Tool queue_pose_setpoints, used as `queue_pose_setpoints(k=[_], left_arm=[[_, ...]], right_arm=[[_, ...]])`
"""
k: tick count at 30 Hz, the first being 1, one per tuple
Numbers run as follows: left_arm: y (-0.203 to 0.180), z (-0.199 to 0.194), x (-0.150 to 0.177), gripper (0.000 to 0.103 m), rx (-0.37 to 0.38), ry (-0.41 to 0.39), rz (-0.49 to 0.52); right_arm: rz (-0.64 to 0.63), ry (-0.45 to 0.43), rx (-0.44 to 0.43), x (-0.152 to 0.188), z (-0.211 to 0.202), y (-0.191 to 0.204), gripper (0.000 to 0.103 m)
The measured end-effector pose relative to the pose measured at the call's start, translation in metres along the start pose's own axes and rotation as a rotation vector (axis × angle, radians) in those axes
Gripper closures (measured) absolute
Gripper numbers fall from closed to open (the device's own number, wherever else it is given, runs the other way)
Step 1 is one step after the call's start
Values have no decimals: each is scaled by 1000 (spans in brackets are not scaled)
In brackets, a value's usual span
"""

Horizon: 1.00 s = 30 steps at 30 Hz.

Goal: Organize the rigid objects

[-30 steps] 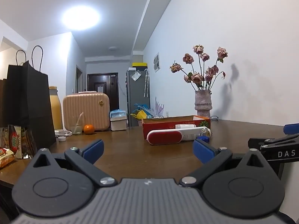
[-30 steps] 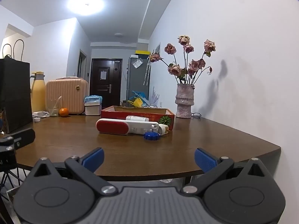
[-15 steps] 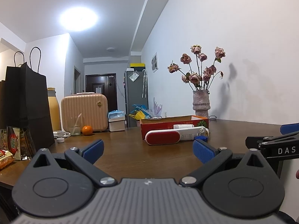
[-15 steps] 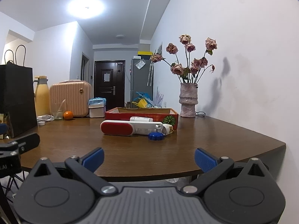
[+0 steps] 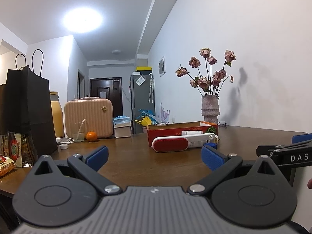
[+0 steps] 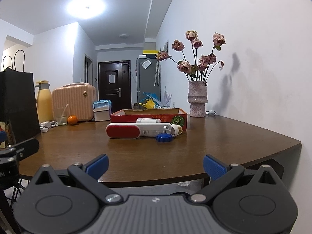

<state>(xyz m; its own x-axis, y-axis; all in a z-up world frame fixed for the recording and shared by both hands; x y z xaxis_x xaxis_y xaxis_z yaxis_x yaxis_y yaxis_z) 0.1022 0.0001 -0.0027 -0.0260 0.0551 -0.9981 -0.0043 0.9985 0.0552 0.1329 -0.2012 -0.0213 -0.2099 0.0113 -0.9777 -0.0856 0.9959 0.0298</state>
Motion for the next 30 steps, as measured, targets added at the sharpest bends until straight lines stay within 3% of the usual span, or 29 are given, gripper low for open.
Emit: queue_pose_setpoints(k=[30], left_arm=[[3,10,1,0,18,25,0]], right_arm=[[14,-10,8,-5,2,-2,0]])
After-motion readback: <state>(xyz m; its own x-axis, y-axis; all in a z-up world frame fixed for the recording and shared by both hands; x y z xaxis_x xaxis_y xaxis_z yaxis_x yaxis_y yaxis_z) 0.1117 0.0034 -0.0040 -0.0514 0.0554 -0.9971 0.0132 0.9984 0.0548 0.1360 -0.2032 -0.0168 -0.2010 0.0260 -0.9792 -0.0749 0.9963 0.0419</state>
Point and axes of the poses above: each gripper's, at about its wrist camera, not at the fingertips, and z roughly the way its jaws point, y to its left, x to its underside, the point moved 10 cm from there along z, roughly the way its jaws point, and after that the axes turned 1 degree about -z, right-handed, at the moved point
